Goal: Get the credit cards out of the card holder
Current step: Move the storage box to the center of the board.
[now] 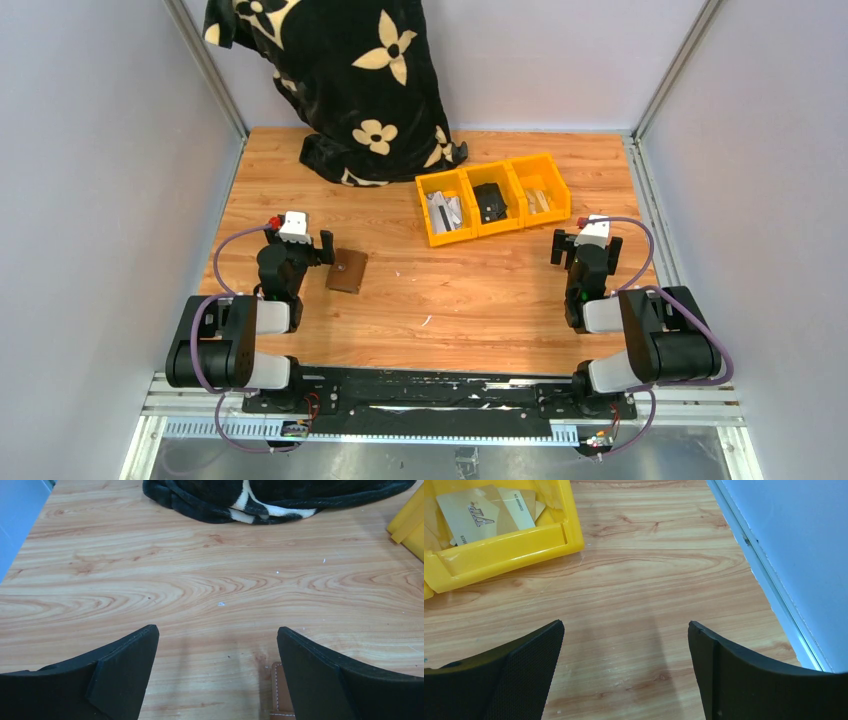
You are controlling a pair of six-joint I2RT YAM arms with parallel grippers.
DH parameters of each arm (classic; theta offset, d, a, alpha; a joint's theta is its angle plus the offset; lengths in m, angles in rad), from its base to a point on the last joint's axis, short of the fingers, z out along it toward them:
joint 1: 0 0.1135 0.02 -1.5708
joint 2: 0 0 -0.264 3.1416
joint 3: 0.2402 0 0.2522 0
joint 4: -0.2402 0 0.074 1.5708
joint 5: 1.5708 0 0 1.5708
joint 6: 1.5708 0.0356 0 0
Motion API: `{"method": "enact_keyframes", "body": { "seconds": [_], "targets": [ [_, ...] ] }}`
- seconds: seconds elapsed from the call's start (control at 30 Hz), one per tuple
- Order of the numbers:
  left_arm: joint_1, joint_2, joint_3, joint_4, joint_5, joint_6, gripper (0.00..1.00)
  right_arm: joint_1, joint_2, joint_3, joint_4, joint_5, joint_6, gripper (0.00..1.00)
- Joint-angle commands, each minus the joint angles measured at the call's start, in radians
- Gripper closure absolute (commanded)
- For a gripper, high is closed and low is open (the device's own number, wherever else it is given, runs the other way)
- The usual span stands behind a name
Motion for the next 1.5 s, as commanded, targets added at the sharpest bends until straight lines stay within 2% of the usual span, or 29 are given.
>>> {"method": "enact_keyframes", "body": {
  "seconds": [0.0,0.43,0.53,0.57,0.67,0.73,0.77,0.87,0.97,1.03,1.1,1.2,1.3,1.47],
  "targets": [
    [-0.005,0.002,0.01,0.03,-0.002,0.008,0.0,-0.014,-0.001,-0.006,0.024,-0.002,-0.001,0.03],
    [-0.005,-0.004,0.006,0.041,0.008,0.012,0.0,-0.014,-0.002,-0.006,0.036,0.006,-0.003,0.03],
    [-0.003,-0.071,0.054,-0.092,0.009,0.016,0.0,-0.007,-0.063,-0.015,0.006,0.002,-0.016,0.03],
    [-0.003,-0.096,0.081,-0.189,0.008,0.016,0.0,0.014,-0.101,-0.01,-0.037,0.051,-0.019,0.03],
    [-0.002,-0.174,0.206,-0.462,0.025,0.051,0.0,0.029,-0.221,0.09,-0.336,0.071,0.01,0.03],
    [0.0,-0.205,0.281,-0.598,0.032,0.072,0.0,0.028,-0.265,0.194,-0.564,0.109,0.115,0.02],
    [0.008,-0.23,0.315,-0.653,0.042,0.074,0.0,0.027,-0.279,0.23,-0.615,0.109,0.151,0.02],
    [0.032,-0.265,0.413,-0.822,0.106,0.077,0.0,0.027,-0.365,0.303,-0.694,0.082,0.226,0.02],
    [0.056,-0.262,0.525,-0.999,0.164,0.07,0.0,0.0,-0.471,0.3,-0.719,0.156,0.51,0.02],
    [0.071,-0.238,0.596,-1.113,0.203,0.067,0.0,-0.068,-0.513,0.302,-0.737,-0.042,0.629,0.02],
    [0.077,-0.211,0.665,-1.198,0.212,0.072,0.0,-0.076,-0.497,0.311,-0.725,-0.182,0.677,0.02],
    [0.081,-0.177,0.729,-1.277,0.19,0.078,0.0,-0.065,-0.405,0.383,-0.775,-0.377,0.582,0.02],
    [0.081,-0.159,0.76,-1.328,0.169,0.08,0.0,0.01,-0.266,0.565,-1.012,-0.37,0.469,0.02],
    [0.081,-0.139,0.772,-1.384,0.167,0.087,0.0,0.144,-0.09,0.727,-1.095,-0.314,0.374,0.07]
  ]
}}
